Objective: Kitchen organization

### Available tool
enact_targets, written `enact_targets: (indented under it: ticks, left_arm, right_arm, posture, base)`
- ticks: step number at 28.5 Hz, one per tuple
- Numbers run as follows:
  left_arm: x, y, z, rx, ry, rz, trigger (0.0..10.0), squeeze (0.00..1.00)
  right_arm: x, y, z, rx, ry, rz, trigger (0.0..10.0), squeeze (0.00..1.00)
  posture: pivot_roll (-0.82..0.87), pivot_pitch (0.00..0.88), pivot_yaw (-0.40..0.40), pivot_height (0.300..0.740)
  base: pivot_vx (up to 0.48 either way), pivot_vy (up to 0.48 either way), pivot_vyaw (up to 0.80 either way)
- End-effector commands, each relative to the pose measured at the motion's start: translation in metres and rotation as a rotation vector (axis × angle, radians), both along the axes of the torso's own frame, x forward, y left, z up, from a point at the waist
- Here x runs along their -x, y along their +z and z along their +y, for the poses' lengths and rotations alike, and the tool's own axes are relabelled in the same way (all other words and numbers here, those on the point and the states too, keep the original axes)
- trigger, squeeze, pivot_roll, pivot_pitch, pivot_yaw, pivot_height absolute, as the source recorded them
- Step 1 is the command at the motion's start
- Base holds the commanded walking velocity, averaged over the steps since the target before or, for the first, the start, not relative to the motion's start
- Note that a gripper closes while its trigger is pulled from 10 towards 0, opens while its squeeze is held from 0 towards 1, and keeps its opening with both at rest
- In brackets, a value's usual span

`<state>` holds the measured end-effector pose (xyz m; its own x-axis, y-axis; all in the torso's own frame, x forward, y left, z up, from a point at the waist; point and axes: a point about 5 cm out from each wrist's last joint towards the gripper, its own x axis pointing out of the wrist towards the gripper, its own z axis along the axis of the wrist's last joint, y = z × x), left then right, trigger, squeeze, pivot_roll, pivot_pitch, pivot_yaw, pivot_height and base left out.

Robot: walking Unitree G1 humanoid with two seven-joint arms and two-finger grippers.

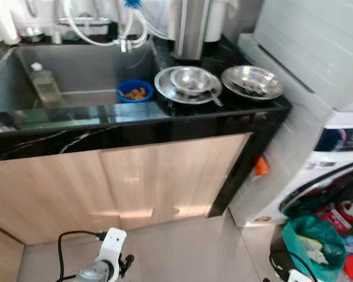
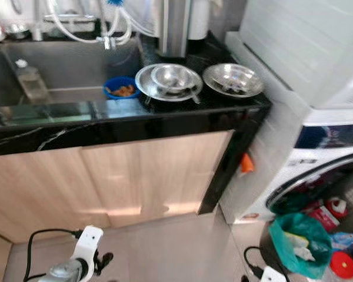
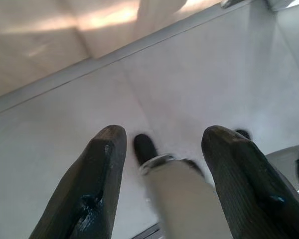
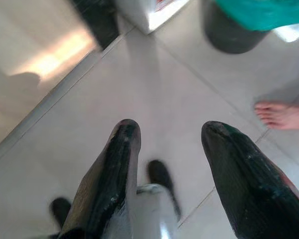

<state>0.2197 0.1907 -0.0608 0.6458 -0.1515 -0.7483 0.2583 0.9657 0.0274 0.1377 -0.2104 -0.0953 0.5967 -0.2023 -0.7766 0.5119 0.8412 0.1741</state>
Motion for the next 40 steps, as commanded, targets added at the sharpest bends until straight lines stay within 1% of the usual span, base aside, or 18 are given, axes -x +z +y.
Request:
enact_targets:
  ticks: [1,12,20,29,32,33,35,37,40]
  left_arm:
    - [0.0017,-0.0017,-0.0029,0.009,-0.001,0.014,10.0,0.0]
    - [0.0012,-0.0012,-0.002,0.005,-0.005,0.012,10.0,0.0]
    - [0.0,0.0,-0.003,0.008,-0.013,-0.009,10.0,0.0]
    - [0.0012,-0.0009,-0.0024,0.0,-0.019,0.003,10.0,0.0]
    - [0.002,-0.0015,-0.0021,-0.006,-0.024,0.007,10.0,0.0]
    - [0.0022,-0.0016,-0.002,-0.008,-0.026,0.008,10.0,0.0]
    - [0.0025,-0.0017,-0.0019,-0.009,-0.027,0.009,10.0,0.0]
    - [0.0027,-0.0018,-0.0016,-0.012,-0.029,0.011,10.0,0.0]
    - [0.0028,-0.0019,-0.0015,-0.012,-0.029,0.011,10.0,0.0]
  right_arm:
    - [0.0065,-0.0013,-0.005,0.01,-0.009,0.018,10.0,0.0]
    - [0.006,-0.0015,-0.0039,0.007,-0.002,0.019,10.0,0.0]
    - [0.0061,-0.0014,-0.0043,0.007,-0.006,0.017,10.0,0.0]
    - [0.0062,-0.0012,-0.004,0.007,-0.002,0.01,10.0,0.0]
    - [0.0058,-0.0006,-0.0046,0.028,0.038,0.011,10.0,0.0]
    - [0.0058,-0.0005,-0.0051,0.041,0.053,0.015,10.0,0.0]
    - [0.0063,-0.0008,-0.0047,0.034,0.044,0.015,10.0,0.0]
    - [0.0076,-0.0017,-0.0035,0.011,0.016,0.017,10.0,0.0]
    - [0.0075,-0.0017,-0.0039,0.021,0.03,0.022,10.0,0.0]
  posture:
    - [0.1,0.093,-0.094,0.74]
    - [0.1,0.093,-0.09,0.74]
    - [0.1,0.091,-0.09,0.74]
    - [0.1,0.079,-0.089,0.74]
    - [0.1,0.071,-0.087,0.74]
    - [0.1,0.069,-0.088,0.74]
    - [0.1,0.068,-0.087,0.74]
    - [0.1,0.066,-0.087,0.74]
    - [0.1,0.069,-0.087,0.74]
  base:
    - [0.0,0.48,0.0]
    - [0.0,0.458,0.0]
    - [0.0,0.0,0.0]
    - [0.0,0.0,0.0]
    - [0.0,0.0,0.0]
    - [0.0,0.0,0.8]
    - [0.0,0.0,0.8]
    - [0.0,0.0,0.0]
    - [0.0,0.0,0.0]
